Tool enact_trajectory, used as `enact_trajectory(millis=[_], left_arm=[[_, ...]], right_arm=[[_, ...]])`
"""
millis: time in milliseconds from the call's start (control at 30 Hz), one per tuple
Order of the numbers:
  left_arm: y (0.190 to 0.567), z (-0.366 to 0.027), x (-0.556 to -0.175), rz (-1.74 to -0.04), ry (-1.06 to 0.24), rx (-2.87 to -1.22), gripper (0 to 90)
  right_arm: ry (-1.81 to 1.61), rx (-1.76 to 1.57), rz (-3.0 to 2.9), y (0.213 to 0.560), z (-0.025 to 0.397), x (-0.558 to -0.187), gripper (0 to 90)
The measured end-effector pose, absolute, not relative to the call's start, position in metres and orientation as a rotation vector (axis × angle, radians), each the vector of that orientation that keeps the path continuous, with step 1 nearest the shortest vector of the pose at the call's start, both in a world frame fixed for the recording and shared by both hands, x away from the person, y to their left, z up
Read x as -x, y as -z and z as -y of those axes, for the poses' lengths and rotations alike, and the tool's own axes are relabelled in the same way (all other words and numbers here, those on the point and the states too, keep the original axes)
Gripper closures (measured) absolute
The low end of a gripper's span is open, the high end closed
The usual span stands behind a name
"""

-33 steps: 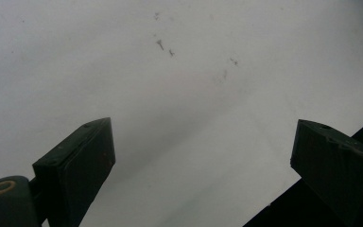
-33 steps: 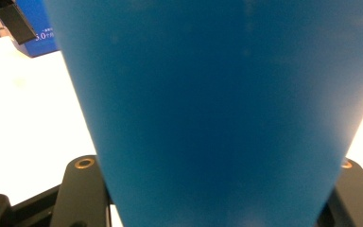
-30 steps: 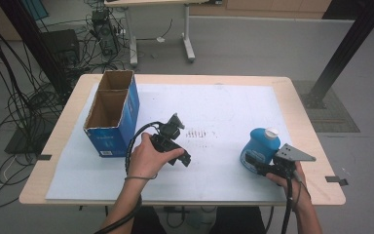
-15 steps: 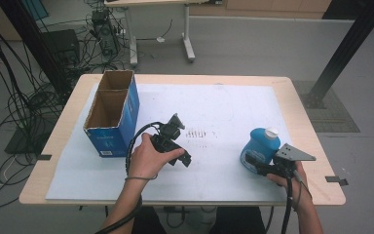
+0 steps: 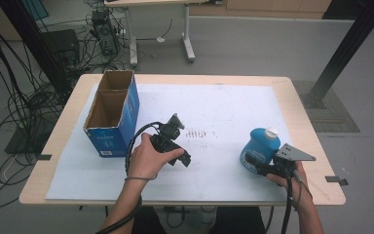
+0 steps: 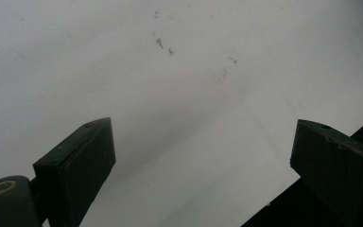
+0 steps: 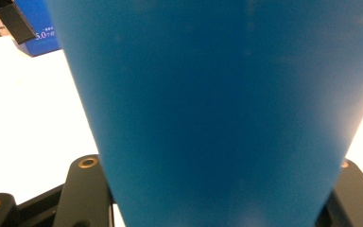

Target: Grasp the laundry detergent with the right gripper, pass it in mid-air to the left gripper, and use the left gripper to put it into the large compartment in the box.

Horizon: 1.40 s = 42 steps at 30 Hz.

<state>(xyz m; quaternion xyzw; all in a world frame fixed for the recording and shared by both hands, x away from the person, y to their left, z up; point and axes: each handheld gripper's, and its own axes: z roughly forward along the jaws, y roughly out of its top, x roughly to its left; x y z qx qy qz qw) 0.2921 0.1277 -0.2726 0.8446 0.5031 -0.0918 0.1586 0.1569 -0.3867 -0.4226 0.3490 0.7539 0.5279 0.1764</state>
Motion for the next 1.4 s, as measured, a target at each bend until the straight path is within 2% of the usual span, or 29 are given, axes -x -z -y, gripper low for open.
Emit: enact_trajectory(millis=[1400], left_arm=[[0.2720, -0.1280, -0.2924, -1.438, 0.264, -2.411, 7.5]], right_arm=[[-1.504, -0.964, -2.113, 0.4272, 0.3869, -0.1535, 41.5]])
